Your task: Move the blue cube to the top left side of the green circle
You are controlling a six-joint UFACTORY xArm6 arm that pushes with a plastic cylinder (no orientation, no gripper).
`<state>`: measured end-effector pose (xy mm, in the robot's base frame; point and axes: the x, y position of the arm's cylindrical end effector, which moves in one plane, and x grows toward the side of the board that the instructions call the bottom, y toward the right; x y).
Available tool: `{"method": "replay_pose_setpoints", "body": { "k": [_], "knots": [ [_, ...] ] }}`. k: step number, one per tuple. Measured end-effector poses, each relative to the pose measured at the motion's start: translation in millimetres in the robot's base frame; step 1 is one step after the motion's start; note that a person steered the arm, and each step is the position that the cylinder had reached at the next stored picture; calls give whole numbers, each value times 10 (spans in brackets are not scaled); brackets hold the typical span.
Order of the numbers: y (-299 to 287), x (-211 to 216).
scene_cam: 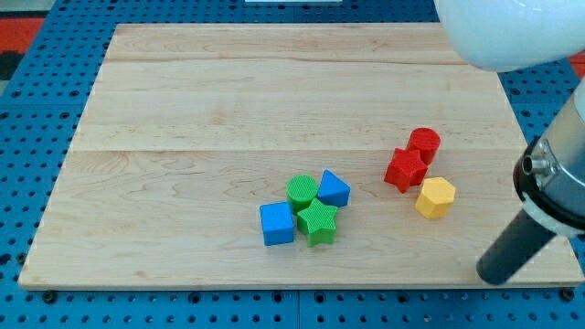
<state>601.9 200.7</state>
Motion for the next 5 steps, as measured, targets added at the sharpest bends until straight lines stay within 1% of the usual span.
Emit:
{"method": "replay_pose_setpoints", "body": {
  "k": [1,2,3,4,5],
  "knots": [
    [-421,-600],
    [-1309,-1044],
    [-1058,-698],
    [-829,-46],
    [-1902,123]
  ]
}}
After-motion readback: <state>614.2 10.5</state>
